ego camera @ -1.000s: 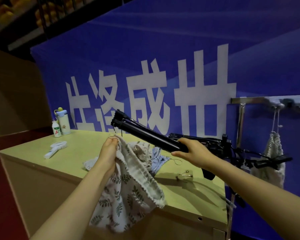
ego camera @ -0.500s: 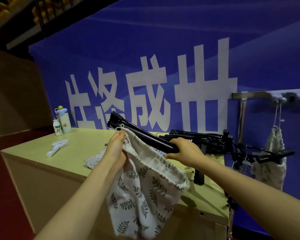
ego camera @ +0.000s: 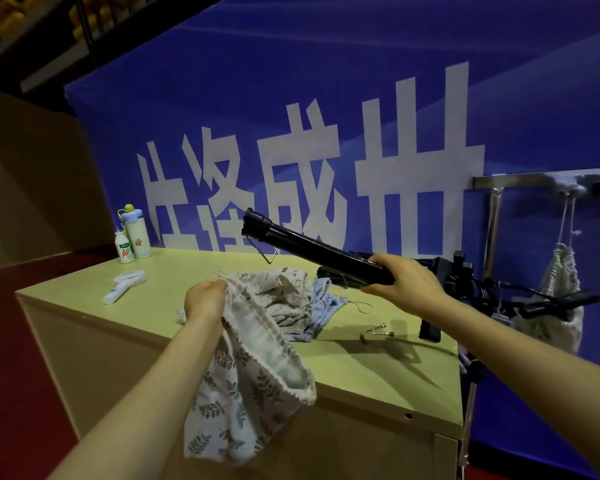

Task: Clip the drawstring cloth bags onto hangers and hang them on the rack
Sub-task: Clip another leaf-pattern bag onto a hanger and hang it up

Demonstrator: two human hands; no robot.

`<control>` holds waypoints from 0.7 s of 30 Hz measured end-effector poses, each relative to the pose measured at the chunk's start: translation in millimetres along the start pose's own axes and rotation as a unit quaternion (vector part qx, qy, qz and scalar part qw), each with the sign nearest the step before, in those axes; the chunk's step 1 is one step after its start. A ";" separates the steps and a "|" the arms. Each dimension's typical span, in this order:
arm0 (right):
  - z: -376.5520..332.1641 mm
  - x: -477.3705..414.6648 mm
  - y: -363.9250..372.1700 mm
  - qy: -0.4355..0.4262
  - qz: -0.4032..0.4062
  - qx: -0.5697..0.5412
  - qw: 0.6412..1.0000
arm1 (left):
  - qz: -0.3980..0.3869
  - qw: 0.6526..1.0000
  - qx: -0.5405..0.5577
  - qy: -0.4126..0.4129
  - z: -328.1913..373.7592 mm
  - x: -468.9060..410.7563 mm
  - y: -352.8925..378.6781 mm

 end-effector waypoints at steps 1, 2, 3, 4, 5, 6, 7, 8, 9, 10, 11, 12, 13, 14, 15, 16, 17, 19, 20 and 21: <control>-0.9 1.6 -1.1 -0.009 -0.002 0.010 1.000 | 0.003 1.000 0.005 0.002 1.2 0.6 -0.9; -2.5 3.0 -2.2 -0.019 -0.002 0.022 1.000 | 0.009 1.000 0.014 0.003 2.7 1.0 -1.7; -4.5 4.4 -3.1 -0.031 -0.001 0.034 0.999 | 0.018 1.000 0.024 0.001 5.1 1.5 -2.8; -6.9 5.9 -4.0 -0.045 0.002 0.048 0.998 | 0.026 0.999 0.033 -0.003 6.8 1.2 -3.8; -9.2 7.5 -4.7 -0.062 0.005 0.063 0.996 | 0.025 0.999 0.034 -0.007 7.3 -0.6 -4.5; -11.7 9.1 -5.4 -0.079 0.009 0.079 0.994 | 0.026 0.999 0.032 -0.011 7.6 -4.2 -5.3; -14.0 10.9 -6.1 -0.096 0.012 0.097 0.991 | 0.030 0.999 0.031 -0.018 6.9 -9.4 -6.8; -16.3 12.5 -6.9 -0.113 0.015 0.115 0.987 | 0.033 0.999 0.033 -0.024 7.5 -11.0 -9.1; -18.1 14.0 -7.8 -0.127 0.020 0.132 0.983 | 0.032 0.998 0.037 -0.031 8.7 -11.9 -11.2; -19.8 15.2 -8.7 -0.139 0.024 0.147 0.979 | 0.027 0.998 0.038 -0.032 10.2 -13.3 -12.5; -21.0 16.2 -9.4 -0.148 0.026 0.160 0.976 | 0.016 0.999 0.034 -0.031 10.5 -15.9 -13.2; -22.1 17.0 -9.5 -0.155 0.027 0.171 0.973 | 0.009 0.999 0.027 -0.025 12.1 -16.9 -14.1; -22.8 17.5 -9.3 -0.160 0.026 0.181 0.970 | 0.012 0.999 0.026 -0.017 13.7 -16.6 -15.7; -23.1 17.5 -8.8 -0.163 0.027 0.192 0.967 | 0.016 0.999 0.028 -0.006 15.9 -16.0 -16.5; -23.4 17.5 -8.5 -0.165 0.027 0.202 0.965 | 0.019 0.999 0.027 0.003 16.4 -14.8 -16.9; -24.3 17.5 -8.4 -0.167 0.028 0.211 0.963 | 0.022 0.999 0.023 0.016 17.2 -13.9 -16.6; -25.4 17.5 -8.3 -0.168 0.027 0.218 0.961 | 0.013 0.999 0.017 0.028 18.5 -11.9 -15.6; -29.6 17.5 -7.9 -0.170 0.021 0.235 0.957 | -0.002 0.999 -0.010 0.049 21.1 -7.9 -12.8; -33.1 17.6 -7.8 -0.172 0.017 0.244 0.954 | -0.010 0.998 -0.022 0.061 21.7 -6.9 -10.2; -37.1 17.8 -7.9 -0.175 0.014 0.253 0.951 | -0.021 0.997 -0.030 0.066 21.0 -6.0 -7.6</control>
Point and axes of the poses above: each hand's wrist, its own x-axis away from the middle knuckle, its own y-axis out of the palm, z = x × y, the point moved 5 cm from there along -x, towards the middle knuckle, and after that the axes turned 4 degrees about x, right-handed, at the moved point
